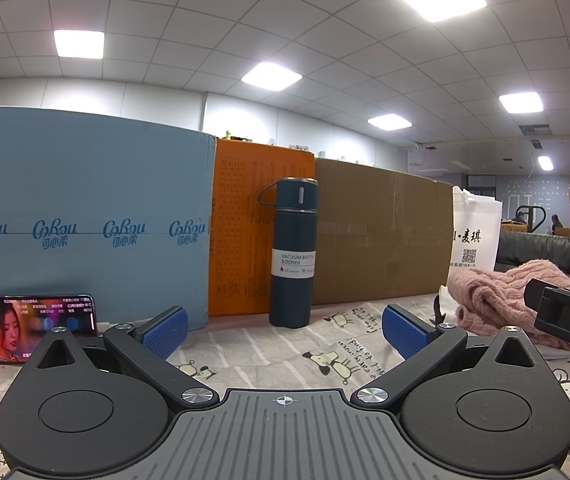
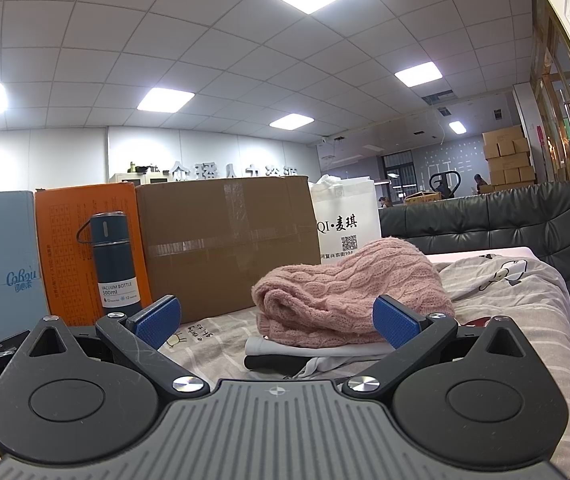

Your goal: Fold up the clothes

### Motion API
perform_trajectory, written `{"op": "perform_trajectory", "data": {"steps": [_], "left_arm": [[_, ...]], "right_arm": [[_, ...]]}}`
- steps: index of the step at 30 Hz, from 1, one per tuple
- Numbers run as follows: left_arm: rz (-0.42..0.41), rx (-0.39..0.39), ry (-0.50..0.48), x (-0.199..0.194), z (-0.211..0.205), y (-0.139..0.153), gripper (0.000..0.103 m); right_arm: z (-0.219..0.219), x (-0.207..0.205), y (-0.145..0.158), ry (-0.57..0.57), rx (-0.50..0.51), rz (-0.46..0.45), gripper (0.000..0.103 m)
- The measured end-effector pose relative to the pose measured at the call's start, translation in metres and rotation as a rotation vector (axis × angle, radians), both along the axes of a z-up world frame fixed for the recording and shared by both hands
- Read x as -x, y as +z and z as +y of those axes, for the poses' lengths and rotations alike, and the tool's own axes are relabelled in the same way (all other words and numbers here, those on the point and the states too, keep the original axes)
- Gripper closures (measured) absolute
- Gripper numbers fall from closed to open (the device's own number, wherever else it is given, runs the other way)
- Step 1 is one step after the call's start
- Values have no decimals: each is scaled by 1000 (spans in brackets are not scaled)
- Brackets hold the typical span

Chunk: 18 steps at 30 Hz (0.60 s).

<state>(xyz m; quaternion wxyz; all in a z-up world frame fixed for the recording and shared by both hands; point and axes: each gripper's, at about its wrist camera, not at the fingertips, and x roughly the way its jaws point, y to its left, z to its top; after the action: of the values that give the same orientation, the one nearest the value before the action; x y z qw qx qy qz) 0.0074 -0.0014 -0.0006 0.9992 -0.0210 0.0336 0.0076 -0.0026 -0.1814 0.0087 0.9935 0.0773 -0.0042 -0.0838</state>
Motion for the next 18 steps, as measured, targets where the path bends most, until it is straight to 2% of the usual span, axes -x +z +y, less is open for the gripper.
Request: {"op": "perform_trajectory", "data": {"steps": [18], "left_arm": [[-12, 8, 0, 1, 1, 0, 0]], "right_arm": [[0, 0, 0, 1, 0, 0, 0]]}}
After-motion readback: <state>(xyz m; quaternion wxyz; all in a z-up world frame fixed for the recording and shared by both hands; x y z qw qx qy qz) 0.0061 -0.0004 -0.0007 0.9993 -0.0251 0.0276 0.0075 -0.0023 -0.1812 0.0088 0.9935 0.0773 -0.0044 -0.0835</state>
